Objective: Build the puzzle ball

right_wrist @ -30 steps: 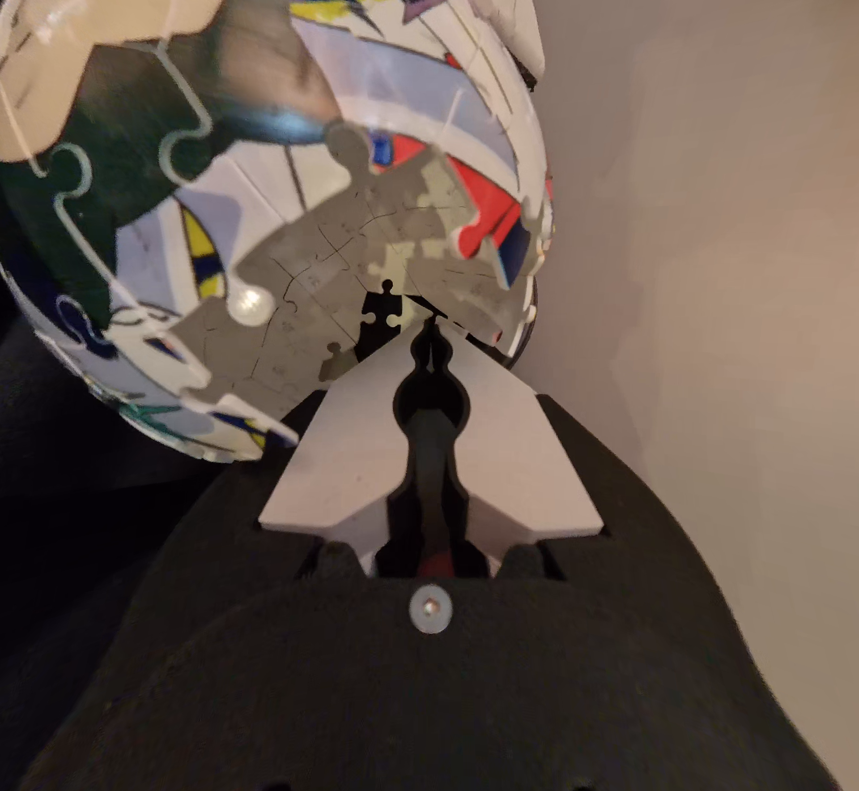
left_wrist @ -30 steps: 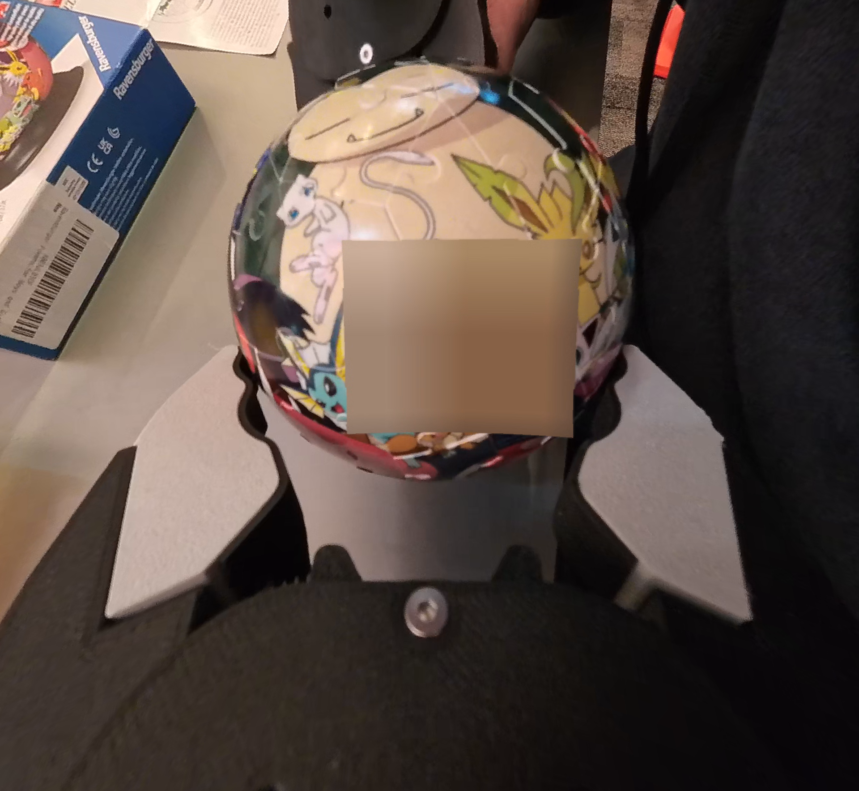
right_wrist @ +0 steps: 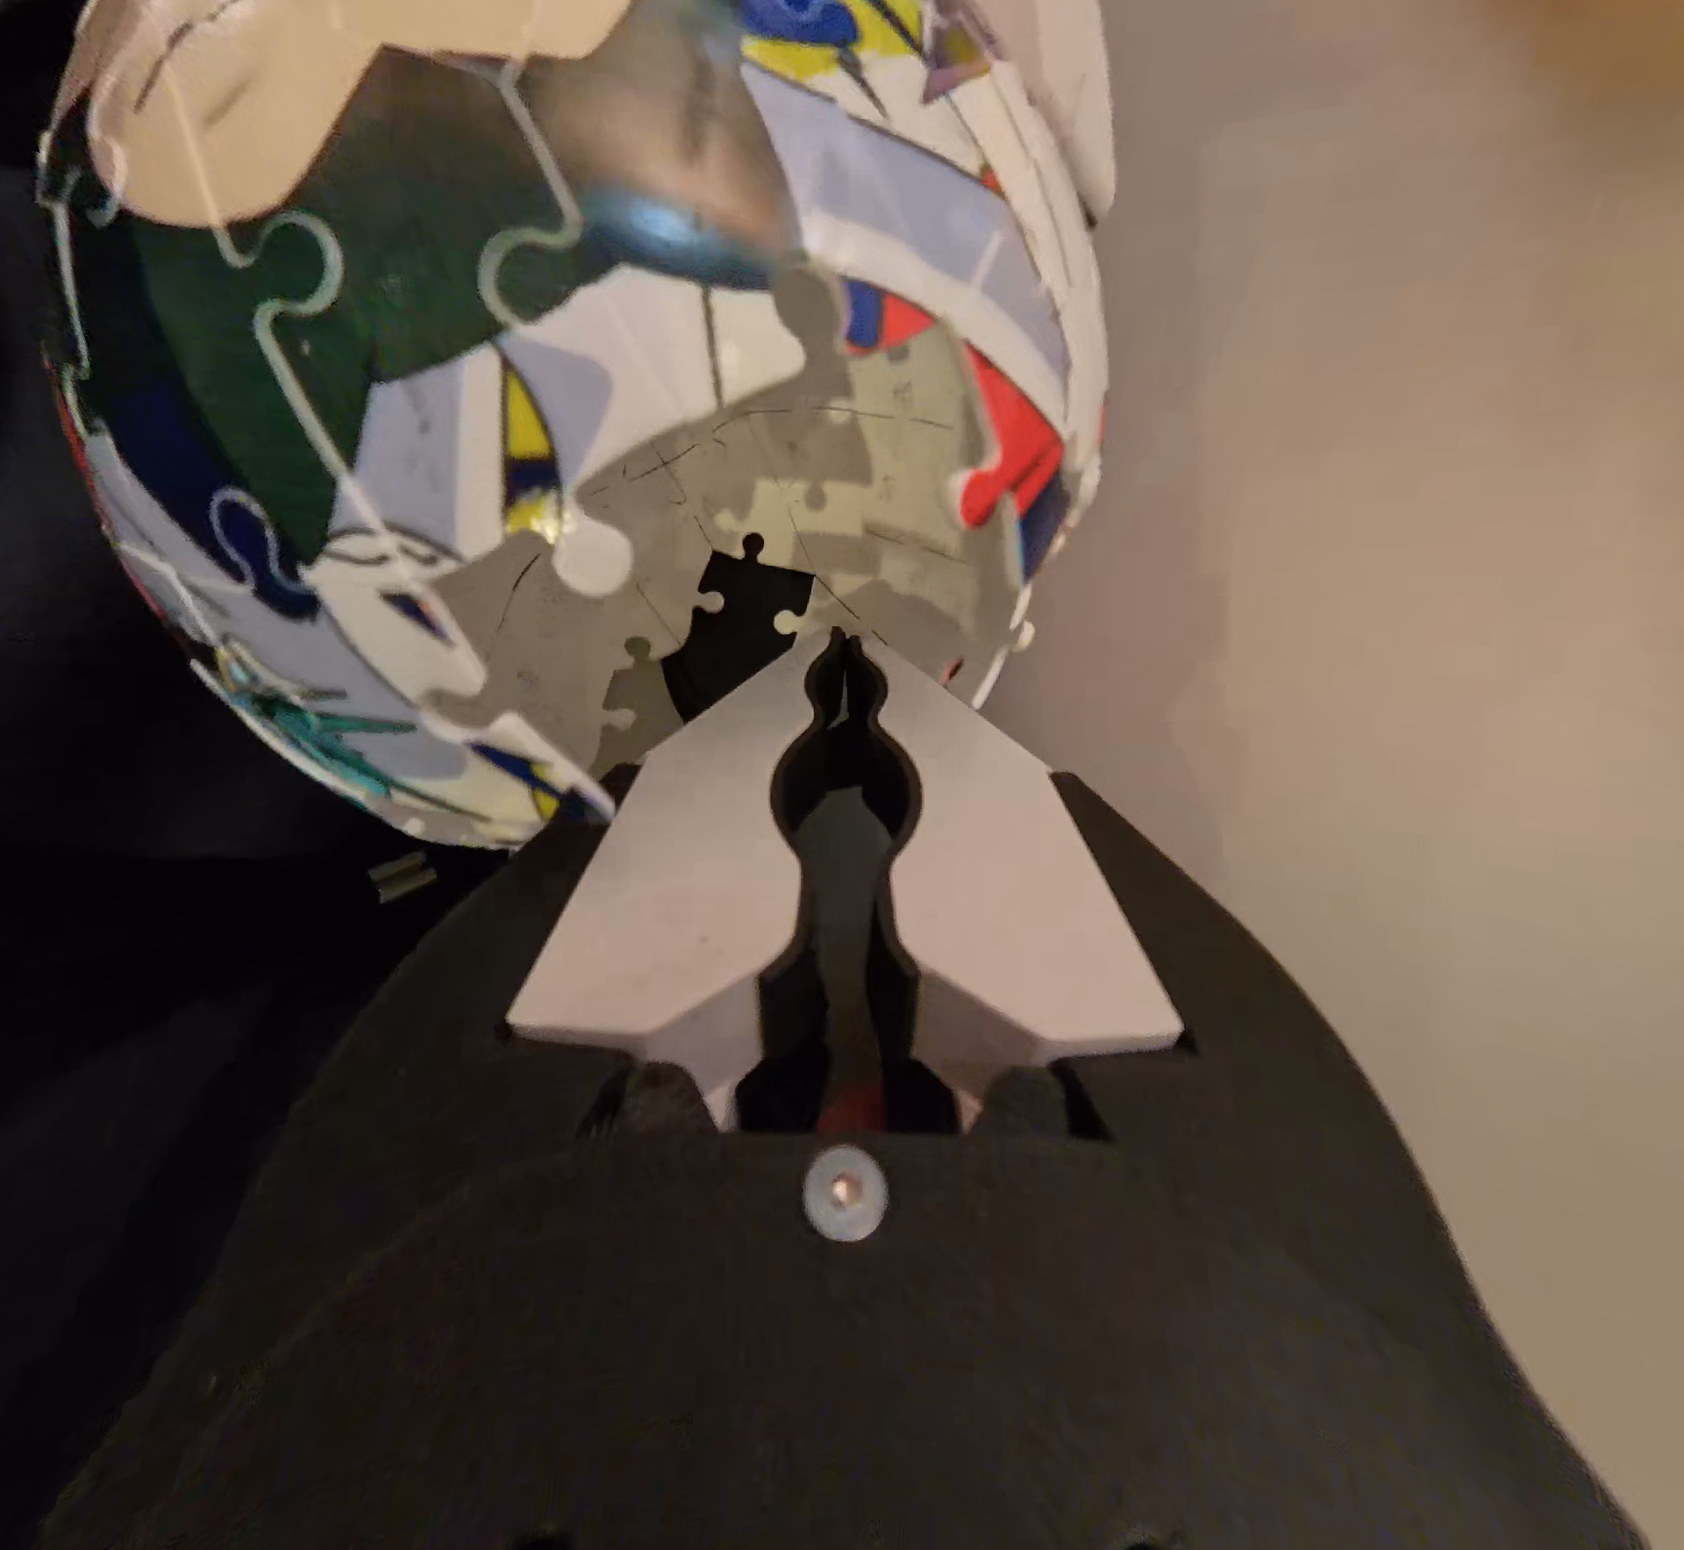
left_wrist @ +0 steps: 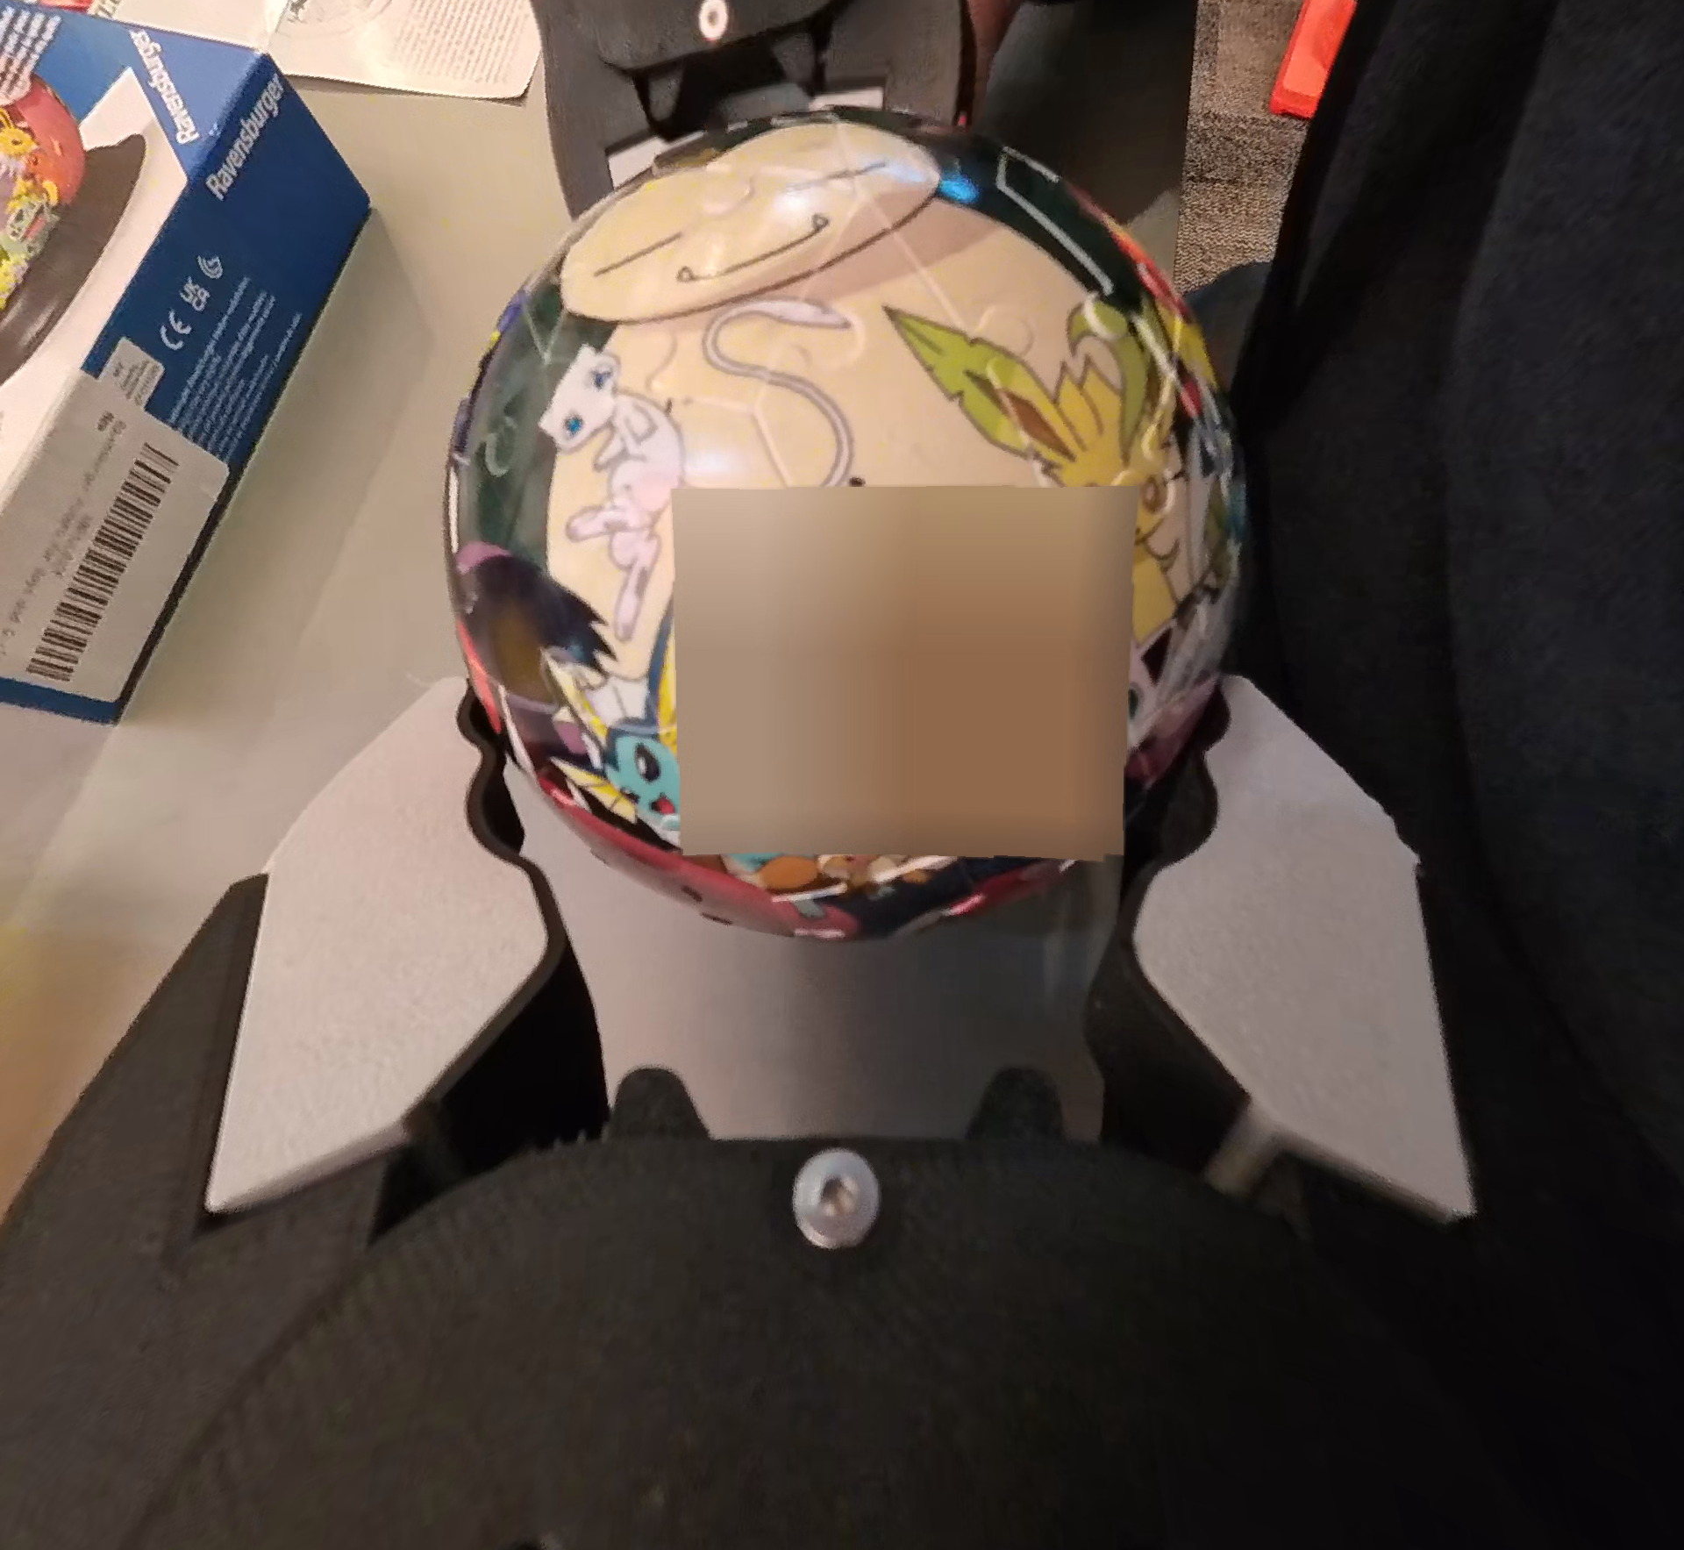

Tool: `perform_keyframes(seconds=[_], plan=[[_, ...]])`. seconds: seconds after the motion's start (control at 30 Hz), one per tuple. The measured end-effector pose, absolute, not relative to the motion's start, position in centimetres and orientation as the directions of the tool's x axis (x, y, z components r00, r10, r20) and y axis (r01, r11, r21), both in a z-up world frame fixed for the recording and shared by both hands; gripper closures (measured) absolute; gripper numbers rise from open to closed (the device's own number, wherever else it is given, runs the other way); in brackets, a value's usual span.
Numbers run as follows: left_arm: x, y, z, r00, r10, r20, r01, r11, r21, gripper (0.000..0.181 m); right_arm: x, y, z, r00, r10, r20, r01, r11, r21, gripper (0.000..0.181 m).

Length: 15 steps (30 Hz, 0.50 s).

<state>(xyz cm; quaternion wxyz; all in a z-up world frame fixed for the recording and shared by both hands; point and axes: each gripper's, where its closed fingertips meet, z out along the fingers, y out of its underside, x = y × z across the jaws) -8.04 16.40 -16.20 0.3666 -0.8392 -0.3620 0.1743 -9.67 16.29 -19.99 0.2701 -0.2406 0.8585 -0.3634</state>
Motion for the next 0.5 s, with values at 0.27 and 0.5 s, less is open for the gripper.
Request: perform_keyframes(seconds=[0.27,0.5], plan=[[-8.07,16.40,-16.24,0.679,0.734,-0.026,0.479,-0.469,-0.742,0.044,-9.23,16.04,-20.59,-0.744,-0.600,-0.293,-0.239,0.649,-0.722,0.181],[-8.00,16.07,-16.40,0.672,0.741,-0.013,0.488,-0.456,-0.745,0.044,-9.20,16.00,-20.68,-0.739,-0.582,-0.340,-0.216,0.682,-0.699,0.181]])
